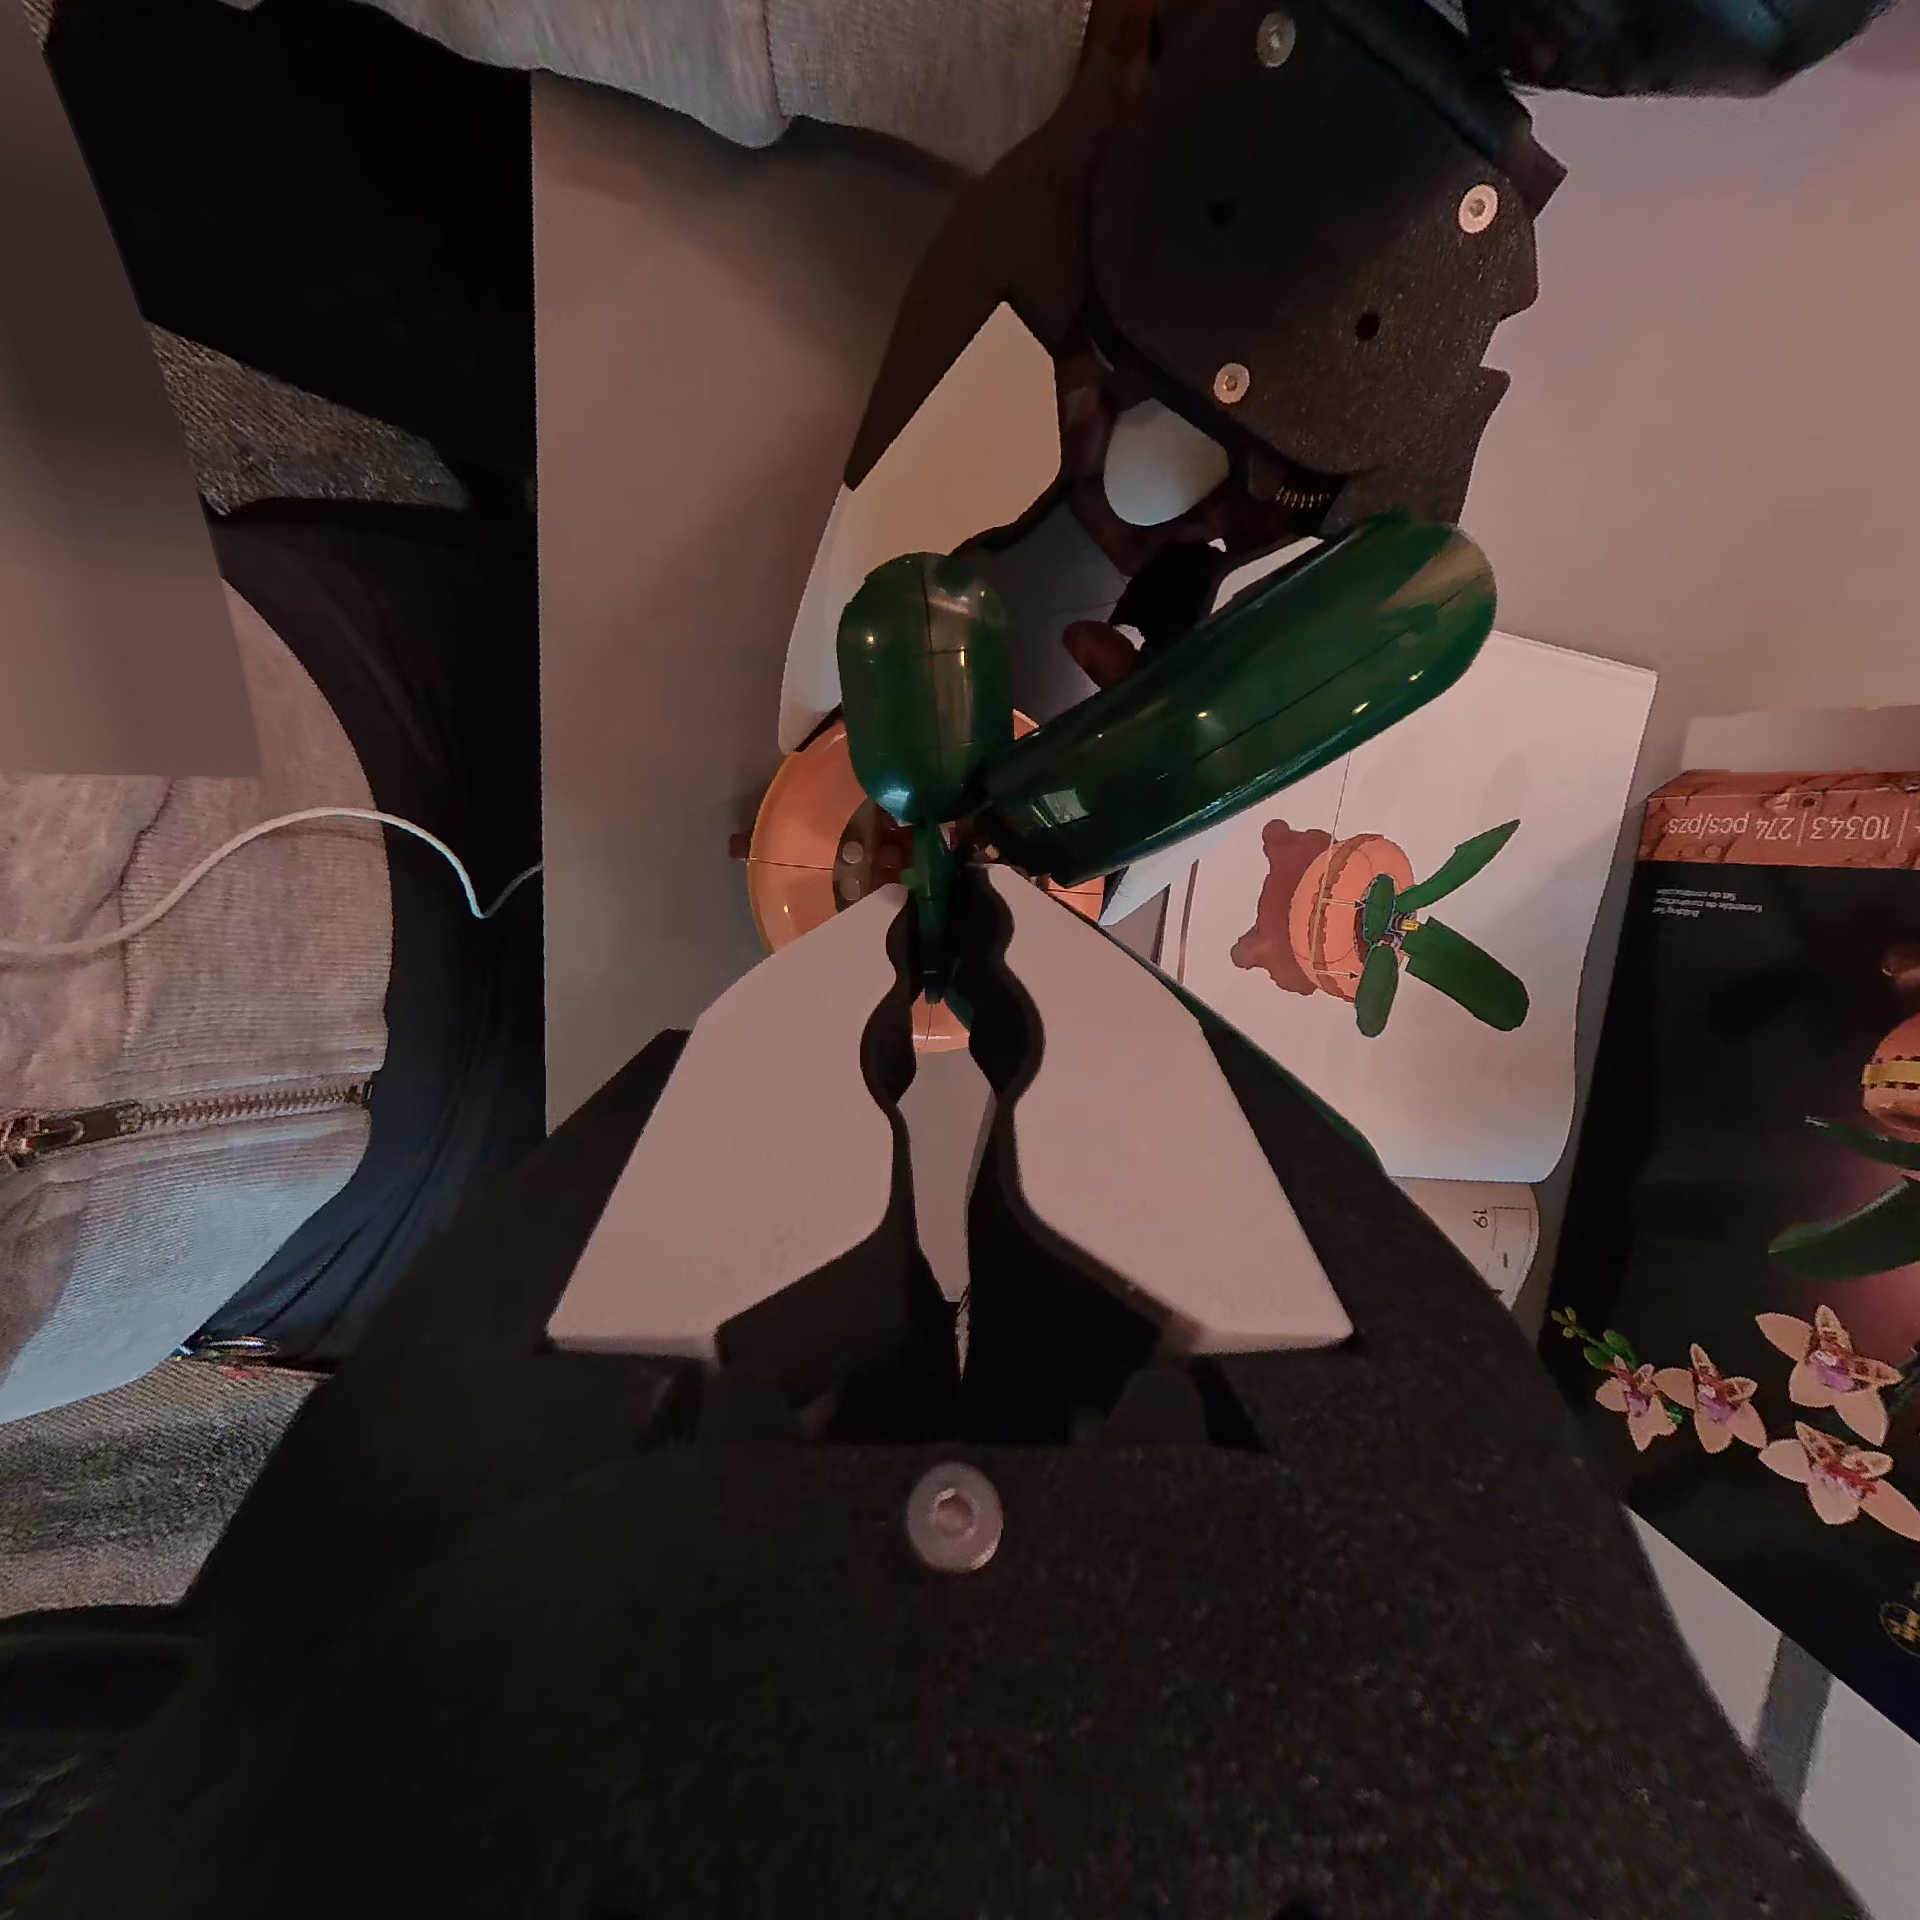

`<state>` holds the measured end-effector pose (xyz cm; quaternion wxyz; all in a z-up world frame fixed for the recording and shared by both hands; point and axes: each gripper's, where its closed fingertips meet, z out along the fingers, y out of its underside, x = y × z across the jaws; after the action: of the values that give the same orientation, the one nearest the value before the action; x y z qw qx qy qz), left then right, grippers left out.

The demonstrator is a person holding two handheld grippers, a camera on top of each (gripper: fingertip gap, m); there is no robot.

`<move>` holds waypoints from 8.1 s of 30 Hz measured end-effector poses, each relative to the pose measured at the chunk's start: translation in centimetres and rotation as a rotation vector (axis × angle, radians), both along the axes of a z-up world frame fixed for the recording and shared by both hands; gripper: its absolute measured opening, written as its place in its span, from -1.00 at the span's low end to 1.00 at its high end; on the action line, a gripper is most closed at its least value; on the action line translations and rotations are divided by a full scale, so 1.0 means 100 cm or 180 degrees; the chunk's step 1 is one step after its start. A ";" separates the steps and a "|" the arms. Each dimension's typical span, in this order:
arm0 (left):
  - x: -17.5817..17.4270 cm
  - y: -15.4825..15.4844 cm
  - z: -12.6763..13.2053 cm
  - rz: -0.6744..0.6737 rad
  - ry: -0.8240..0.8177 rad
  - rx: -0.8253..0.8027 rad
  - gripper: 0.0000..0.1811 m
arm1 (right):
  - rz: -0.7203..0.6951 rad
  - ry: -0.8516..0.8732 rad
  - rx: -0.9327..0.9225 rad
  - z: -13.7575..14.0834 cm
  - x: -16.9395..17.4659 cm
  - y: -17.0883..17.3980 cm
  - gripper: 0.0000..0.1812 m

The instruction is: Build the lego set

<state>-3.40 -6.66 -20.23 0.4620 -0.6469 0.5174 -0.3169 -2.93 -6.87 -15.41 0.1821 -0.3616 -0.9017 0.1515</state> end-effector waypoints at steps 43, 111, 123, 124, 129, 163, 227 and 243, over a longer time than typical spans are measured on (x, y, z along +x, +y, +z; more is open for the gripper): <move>-0.003 -0.001 -0.001 0.0072 -0.0052 -0.0110 -0.12 | 0.0107 -0.0224 0.0619 -0.008 0.018 0.021 -0.92; -0.015 -0.016 0.013 0.2905 -0.0235 0.0237 -0.20 | 0.0312 -0.0515 -0.0317 -0.006 0.003 0.004 -0.91; -0.011 -0.018 0.012 0.2788 -0.0262 0.0184 -0.30 | 0.0207 -0.0504 -0.0635 -0.005 -0.003 0.003 -0.91; -0.011 -0.018 0.012 0.2788 -0.0264 0.0183 -0.30 | 0.0210 -0.0498 -0.0643 -0.005 -0.004 0.003 -0.91; -0.011 -0.017 0.012 0.2767 -0.0266 0.0179 -0.31 | 0.0189 -0.0515 -0.0610 -0.005 -0.003 0.004 -0.91; -0.010 -0.018 0.011 0.2669 -0.0227 0.0211 -0.32 | 0.0277 -0.0580 -0.0698 -0.010 -0.003 0.001 -0.89; -0.012 -0.014 0.006 0.2413 -0.0126 0.0138 -0.38 | 0.0251 -0.0319 -0.0766 -0.010 0.000 0.005 -0.85; -0.007 -0.017 0.005 0.2307 -0.0058 0.0178 -0.29 | 0.0871 0.0368 0.0378 0.000 0.008 0.027 -0.78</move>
<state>-4.14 -8.39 -19.76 0.5665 -0.7725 0.2588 -0.1240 -2.18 -4.14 -15.40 0.2324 -0.2147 -0.9380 0.1419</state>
